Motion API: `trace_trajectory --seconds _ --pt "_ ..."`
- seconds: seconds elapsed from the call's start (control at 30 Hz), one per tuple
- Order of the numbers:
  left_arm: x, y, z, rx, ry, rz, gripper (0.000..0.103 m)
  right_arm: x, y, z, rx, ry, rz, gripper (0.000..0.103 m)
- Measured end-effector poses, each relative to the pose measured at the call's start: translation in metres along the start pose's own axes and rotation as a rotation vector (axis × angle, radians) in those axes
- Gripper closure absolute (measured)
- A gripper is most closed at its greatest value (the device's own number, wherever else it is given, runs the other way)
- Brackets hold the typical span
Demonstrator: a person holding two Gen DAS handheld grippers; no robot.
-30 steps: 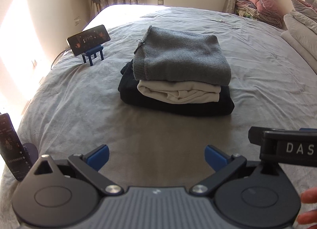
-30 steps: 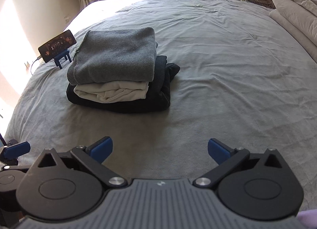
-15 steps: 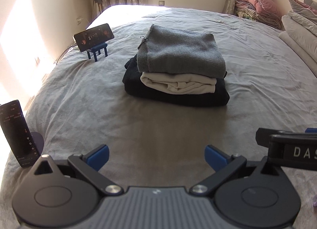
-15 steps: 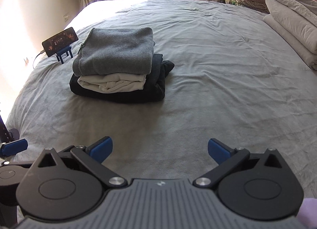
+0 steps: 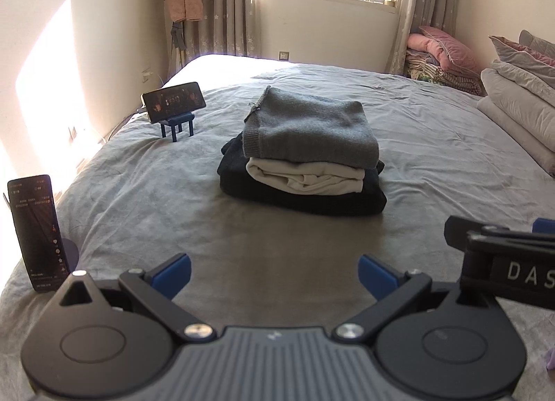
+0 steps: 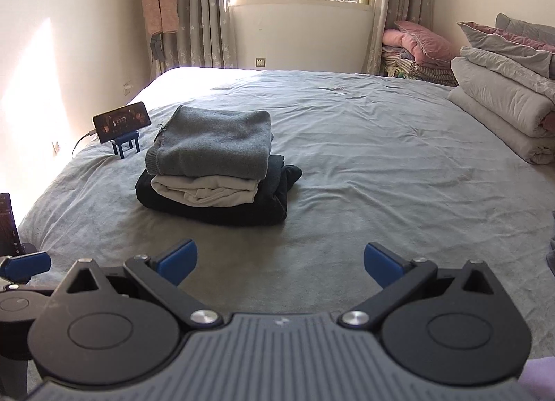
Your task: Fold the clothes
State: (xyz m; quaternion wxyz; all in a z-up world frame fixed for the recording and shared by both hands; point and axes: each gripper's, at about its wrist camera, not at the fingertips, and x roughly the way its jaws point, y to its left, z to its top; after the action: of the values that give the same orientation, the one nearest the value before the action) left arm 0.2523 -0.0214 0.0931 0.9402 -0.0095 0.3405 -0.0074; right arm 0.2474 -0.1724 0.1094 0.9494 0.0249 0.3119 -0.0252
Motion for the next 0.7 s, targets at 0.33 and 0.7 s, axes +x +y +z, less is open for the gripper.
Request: trace_trajectory --seconds 0.33,0.7 --pt "0.027 -0.006 -0.034 0.058 -0.050 0.051 0.000 0.030 0.004 -0.033 0.000 0.012 -0.004 0.000" --pt "0.042 0.001 -0.038 0.032 -0.020 0.048 0.000 0.040 0.005 -0.040 0.000 0.017 -0.003 0.000"
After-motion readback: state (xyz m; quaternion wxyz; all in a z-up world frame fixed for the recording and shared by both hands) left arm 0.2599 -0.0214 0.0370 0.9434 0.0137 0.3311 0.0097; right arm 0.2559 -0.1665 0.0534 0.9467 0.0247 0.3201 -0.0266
